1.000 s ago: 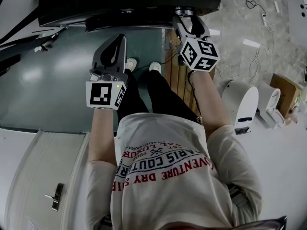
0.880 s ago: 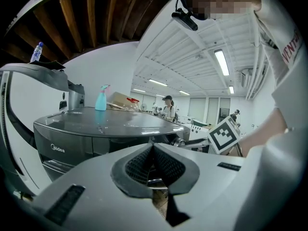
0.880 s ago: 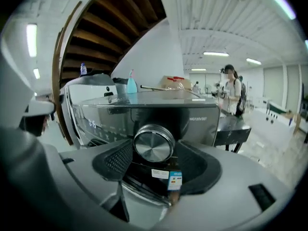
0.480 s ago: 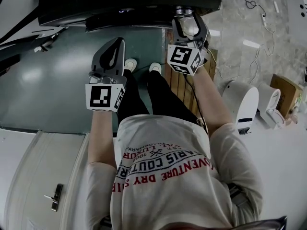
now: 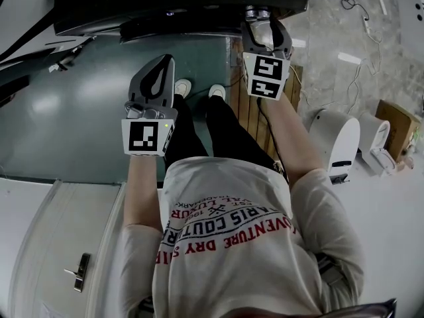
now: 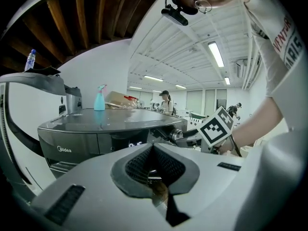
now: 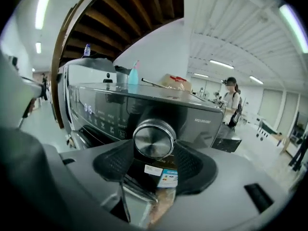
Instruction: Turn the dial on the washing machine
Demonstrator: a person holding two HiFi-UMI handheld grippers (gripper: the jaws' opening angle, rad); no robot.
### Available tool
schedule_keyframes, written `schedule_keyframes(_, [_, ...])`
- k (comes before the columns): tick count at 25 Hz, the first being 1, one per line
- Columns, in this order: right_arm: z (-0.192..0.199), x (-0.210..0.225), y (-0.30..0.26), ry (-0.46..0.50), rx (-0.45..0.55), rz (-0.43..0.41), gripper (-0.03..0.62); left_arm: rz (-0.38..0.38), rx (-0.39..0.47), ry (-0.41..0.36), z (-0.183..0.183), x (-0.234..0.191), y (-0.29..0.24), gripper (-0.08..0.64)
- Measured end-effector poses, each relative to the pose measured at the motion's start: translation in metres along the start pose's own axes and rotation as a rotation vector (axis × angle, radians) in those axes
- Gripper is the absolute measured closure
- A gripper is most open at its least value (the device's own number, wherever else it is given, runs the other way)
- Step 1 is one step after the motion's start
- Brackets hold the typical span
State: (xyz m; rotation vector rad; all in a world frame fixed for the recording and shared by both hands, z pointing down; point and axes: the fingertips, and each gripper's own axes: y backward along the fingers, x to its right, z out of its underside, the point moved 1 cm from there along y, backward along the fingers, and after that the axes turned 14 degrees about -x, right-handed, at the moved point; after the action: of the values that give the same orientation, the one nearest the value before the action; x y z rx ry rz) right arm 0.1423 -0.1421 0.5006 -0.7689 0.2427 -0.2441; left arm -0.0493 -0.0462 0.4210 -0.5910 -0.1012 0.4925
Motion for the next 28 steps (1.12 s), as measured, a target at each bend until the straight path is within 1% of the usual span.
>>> schedule_keyframes(2, [0.002, 0.003, -0.001, -0.055, 0.003, -0.033, 0.318, 0.005, 0.000, -0.007, -0.001, 0.001, -0.002, 0.543])
schedule_keyframes(4, [0.003, 0.004, -0.002, -0.089, 0.012, -0.061, 0.318, 0.007, 0.002, -0.011, -0.001, 0.002, -0.004, 0.543])
schedule_keyframes(9, [0.005, 0.005, -0.002, -0.134, 0.037, -0.105, 0.316, 0.020, 0.004, -0.003, -0.004, 0.006, -0.005, 0.543])
schedule_keyframes(10, [0.005, 0.005, -0.002, -0.131, 0.041, -0.106, 0.315, 0.022, 0.007, -0.005, -0.005, 0.007, -0.006, 0.543])
schedule_keyframes(12, [0.003, 0.003, 0.000, -0.074, 0.054, -0.074, 0.316, 0.023, 0.008, -0.009, -0.008, 0.008, -0.006, 0.543])
schedule_keyframes(16, [-0.009, -0.007, 0.014, 0.123, 0.119, 0.016, 0.312, 0.018, 0.003, -0.015, -0.009, 0.009, -0.008, 0.543])
schedule_keyframes(19, [-0.013, -0.014, 0.015, 0.270, 0.153, 0.114, 0.310, 0.015, 0.014, -0.014, -0.010, 0.006, -0.006, 0.543])
schedule_keyframes(21, [-0.015, -0.016, 0.014, 0.348, 0.166, 0.175, 0.310, 0.008, 0.013, -0.008, -0.009, 0.003, -0.004, 0.543])
schedule_keyframes(24, [-0.013, -0.017, 0.012, 0.409, 0.169, 0.227, 0.310, -0.007, -0.006, 0.007, -0.004, -0.001, -0.003, 0.543])
schedule_keyframes(26, [-0.009, -0.015, 0.009, 0.426, 0.156, 0.247, 0.311, -0.017, -0.019, 0.018, 0.001, -0.005, -0.002, 0.543])
schedule_keyframes(28, [-0.008, -0.013, 0.007, 0.427, 0.143, 0.245, 0.316, -0.022, -0.025, 0.027, 0.003, -0.009, -0.001, 0.543])
